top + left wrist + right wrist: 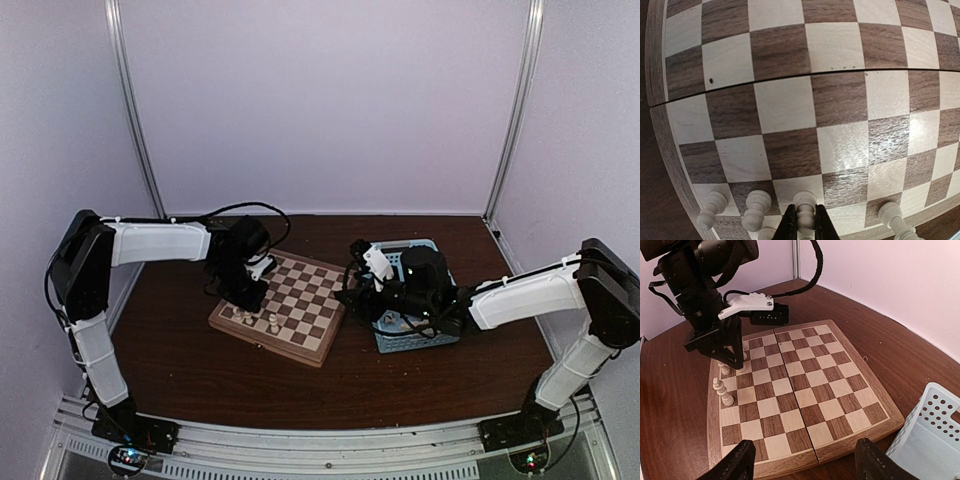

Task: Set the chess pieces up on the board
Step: Place the chess piece on the chessboard.

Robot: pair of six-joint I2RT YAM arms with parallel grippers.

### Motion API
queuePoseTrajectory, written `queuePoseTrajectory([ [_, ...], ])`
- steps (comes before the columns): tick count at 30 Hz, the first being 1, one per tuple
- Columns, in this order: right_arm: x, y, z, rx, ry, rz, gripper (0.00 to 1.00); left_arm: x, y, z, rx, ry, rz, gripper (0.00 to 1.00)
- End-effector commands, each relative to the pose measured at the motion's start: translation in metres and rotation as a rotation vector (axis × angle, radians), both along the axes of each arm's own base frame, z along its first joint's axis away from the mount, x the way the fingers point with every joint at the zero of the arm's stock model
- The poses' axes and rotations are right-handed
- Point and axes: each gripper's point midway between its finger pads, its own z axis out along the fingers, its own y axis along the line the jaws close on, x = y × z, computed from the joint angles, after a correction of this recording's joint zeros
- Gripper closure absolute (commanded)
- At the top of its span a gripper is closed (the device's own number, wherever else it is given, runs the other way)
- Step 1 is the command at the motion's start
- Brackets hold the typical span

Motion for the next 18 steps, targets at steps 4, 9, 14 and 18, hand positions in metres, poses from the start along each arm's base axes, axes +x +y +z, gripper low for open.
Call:
queuePoseTrajectory([
  [4, 0.001, 0.003, 0.001, -0.007, -0.003, 0.01, 0.29, -0.001, 0.006, -0.005, 0.05, -0.011, -0.008, 0.85],
  [9, 0.001, 0.004, -0.001, -0.012, 0.004, 0.017, 0.29, 0.005, 0.002, 0.004, 0.037, -0.032, -0.013, 0.79],
  [14, 0.001, 0.005, -0.001, -0.015, 0.008, 0.017, 0.3, 0.01, -0.004, 0.015, 0.015, -0.048, -0.022, 0.76],
  [18, 0.002, 0.004, -0.002, -0.018, 0.008, 0.015, 0.3, 0.01, -0.009, 0.021, -0.006, -0.052, -0.03, 0.76],
])
